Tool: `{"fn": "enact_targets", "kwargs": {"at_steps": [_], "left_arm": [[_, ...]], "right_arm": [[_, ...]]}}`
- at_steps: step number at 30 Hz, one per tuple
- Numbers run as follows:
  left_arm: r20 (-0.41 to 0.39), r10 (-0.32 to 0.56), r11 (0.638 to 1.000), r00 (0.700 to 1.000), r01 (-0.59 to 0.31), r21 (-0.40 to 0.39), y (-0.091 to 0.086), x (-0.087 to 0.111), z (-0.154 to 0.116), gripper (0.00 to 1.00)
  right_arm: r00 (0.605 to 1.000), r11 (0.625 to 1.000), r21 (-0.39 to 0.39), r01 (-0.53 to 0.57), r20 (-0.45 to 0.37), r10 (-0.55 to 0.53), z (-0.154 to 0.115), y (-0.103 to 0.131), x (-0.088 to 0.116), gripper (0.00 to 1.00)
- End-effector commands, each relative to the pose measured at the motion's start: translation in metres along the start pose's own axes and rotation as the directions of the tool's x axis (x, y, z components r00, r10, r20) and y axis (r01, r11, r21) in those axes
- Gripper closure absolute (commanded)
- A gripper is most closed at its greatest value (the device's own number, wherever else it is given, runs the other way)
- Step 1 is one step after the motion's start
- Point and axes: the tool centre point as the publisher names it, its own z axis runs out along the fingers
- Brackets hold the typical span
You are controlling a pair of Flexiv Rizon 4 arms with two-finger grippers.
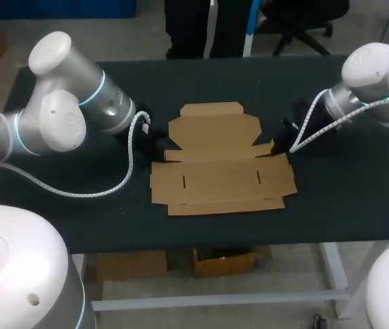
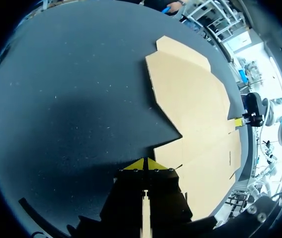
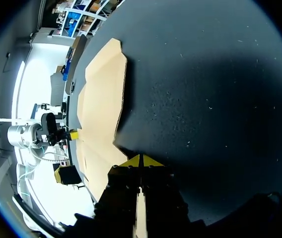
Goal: Assemble the packaging by folding the flat box into shape, placing the metal phone stand inside, and closing the box properly
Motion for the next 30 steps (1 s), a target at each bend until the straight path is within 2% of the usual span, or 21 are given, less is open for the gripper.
{"fn": "enact_targets", "kwargs": {"at_steps": [1,30], "left_arm": [[0.0,0.002,1.0,1.0,-0.002,-0.001,0.0,0.0,0.004,1.0],[-0.031,0.03,0.999,0.999,-0.029,0.02,-0.004,0.012,-0.002,1.0]], "right_arm": [[1.0,1.0,-0.006,0.004,-0.004,-0.004,0.003,-0.005,-0.001,1.0],[1.0,1.0,-0.006,0.015,-0.004,-0.015,0.005,-0.003,0.006,1.0]]}}
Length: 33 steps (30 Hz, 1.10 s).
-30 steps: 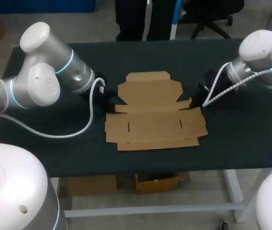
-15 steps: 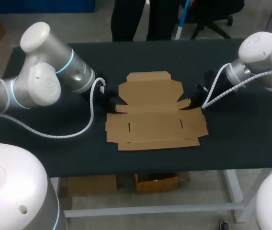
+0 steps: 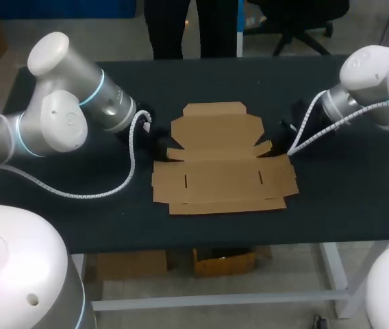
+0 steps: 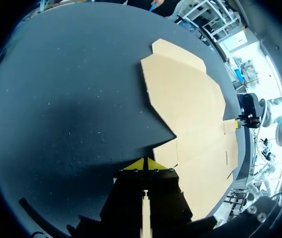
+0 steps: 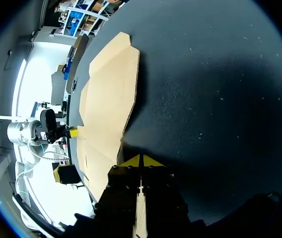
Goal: Assemble the packaging by folding the flat box into shape, placing the metal phone stand inside, and closing the box properly
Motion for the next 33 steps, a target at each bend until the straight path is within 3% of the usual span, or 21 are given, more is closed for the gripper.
{"fn": "enact_targets", "kwargs": {"at_steps": [1,20,33], "left_arm": [[0.001,0.009,1.0,1.0,-0.009,0.006,0.001,0.003,-0.001,1.0],[-0.01,0.061,0.998,0.998,-0.06,0.021,-0.003,0.017,-0.004,1.0],[-0.003,0.04,0.999,0.999,-0.041,-0.017,-0.008,0.01,0.01,1.0]], "right_arm": [[1.0,1.0,0.003,-0.001,-0.003,0.001,0.002,0.001,-0.001,1.0],[1.0,1.0,0.01,-0.004,0.002,0.004,0.002,0.003,0.0,1.0],[1.0,1.0,0.009,-0.004,0.012,0.004,0.001,0.003,0.003,1.0]]}}
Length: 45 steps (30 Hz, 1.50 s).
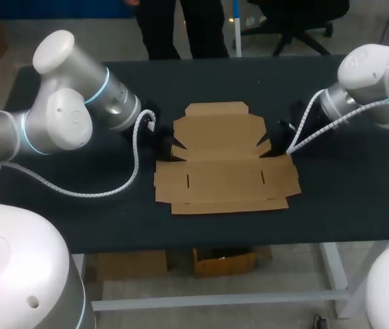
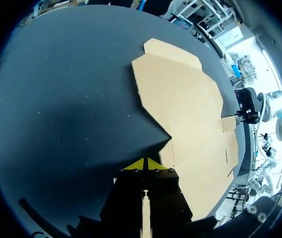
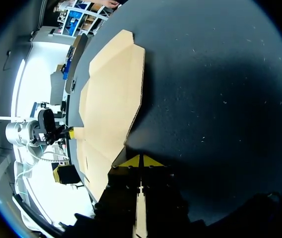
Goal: Assemble the packaging by folding the flat box into shape, placing the metal phone stand inside, and closing the box properly
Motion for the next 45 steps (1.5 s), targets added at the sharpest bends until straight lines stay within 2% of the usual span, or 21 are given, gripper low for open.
{"fn": "enact_targets", "kwargs": {"at_steps": [1,13,26,33,45], "left_arm": [[0.002,-0.001,1.0,1.0,0.001,-0.008,-0.004,0.0,0.005,1.0],[0.011,0.019,1.0,1.0,-0.018,-0.011,-0.004,0.006,0.004,1.0],[0.066,0.061,0.998,0.996,-0.06,-0.014,-0.008,0.02,0.003,1.0],[0.093,0.063,0.998,0.994,-0.062,-0.01,-0.008,0.024,0.009,1.0],[0.156,0.062,0.997,0.986,-0.067,0.027,-0.009,0.033,0.003,1.0]], "right_arm": [[1.0,1.0,0.003,-0.001,0.005,0.001,-0.001,0.001,0.002,1.0],[0.998,1.0,-0.006,-0.024,0.05,0.024,-0.002,-0.003,0.007,1.0],[0.993,0.999,-0.026,-0.044,0.106,0.046,-0.008,-0.005,0.014,1.0],[0.989,0.998,-0.034,-0.061,0.136,0.065,-0.01,-0.006,0.015,1.0],[0.976,0.995,-0.047,-0.089,0.196,0.097,-0.007,-0.007,0.024,1.0]]}}
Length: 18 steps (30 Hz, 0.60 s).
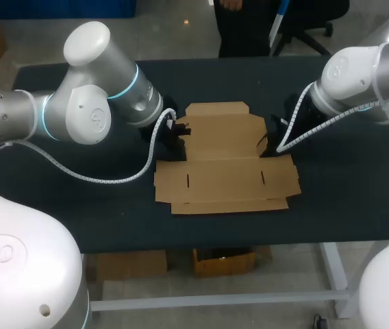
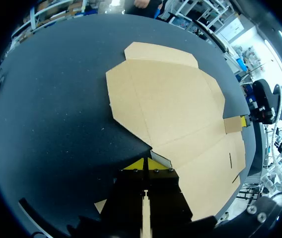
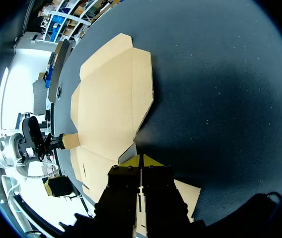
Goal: Assemble the packaging by folding the flat box into shape, placing the metal phone stand inside, and closing the box properly
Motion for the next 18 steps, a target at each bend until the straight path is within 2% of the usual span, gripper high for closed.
{"fn": "enact_targets", "kwargs": {"at_steps": [1,10,18], "left_arm": [[0.043,-0.002,1.0,0.999,0.002,0.006,0.003,0.006,-0.007,1.0],[0.071,-0.003,1.0,0.997,0.003,0.0,0.008,0.012,-0.012,1.0],[0.057,0.015,1.0,0.998,-0.015,0.002,0.008,0.018,-0.011,1.0]], "right_arm": [[0.999,1.0,-0.006,-0.009,0.034,0.009,0.0,-0.002,0.007,1.0],[0.996,0.999,-0.02,-0.029,0.08,0.03,-0.001,-0.007,0.015,1.0],[0.994,0.999,-0.031,-0.039,0.102,0.042,0.0,-0.009,0.018,1.0]]}}
